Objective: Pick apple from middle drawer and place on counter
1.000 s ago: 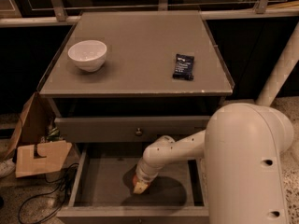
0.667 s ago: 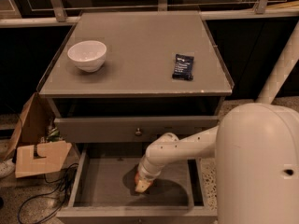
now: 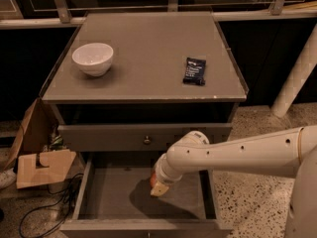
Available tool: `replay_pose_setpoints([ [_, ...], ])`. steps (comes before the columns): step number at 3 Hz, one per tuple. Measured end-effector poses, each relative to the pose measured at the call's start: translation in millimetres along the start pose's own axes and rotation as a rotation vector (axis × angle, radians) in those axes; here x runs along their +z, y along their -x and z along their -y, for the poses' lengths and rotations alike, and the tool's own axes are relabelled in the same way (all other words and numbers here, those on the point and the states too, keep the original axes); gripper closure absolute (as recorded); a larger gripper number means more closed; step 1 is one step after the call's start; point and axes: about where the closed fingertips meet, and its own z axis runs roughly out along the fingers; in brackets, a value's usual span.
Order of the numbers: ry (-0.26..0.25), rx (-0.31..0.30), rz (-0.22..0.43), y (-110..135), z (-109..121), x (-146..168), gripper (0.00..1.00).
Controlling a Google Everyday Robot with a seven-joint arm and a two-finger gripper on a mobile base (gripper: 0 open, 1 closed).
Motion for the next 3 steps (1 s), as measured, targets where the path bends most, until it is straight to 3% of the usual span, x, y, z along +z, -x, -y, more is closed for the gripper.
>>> replay_pose_setpoints([
  [1, 0.010, -0.007, -0.003, 0.7, -0.1, 0.0, 1.00],
  [2, 0.009, -0.028, -0.001, 5.9, -2.6, -27.0, 1.00],
  [3, -0.045, -0.092, -0.034, 24.8, -5.3, -96.4, 1.00],
])
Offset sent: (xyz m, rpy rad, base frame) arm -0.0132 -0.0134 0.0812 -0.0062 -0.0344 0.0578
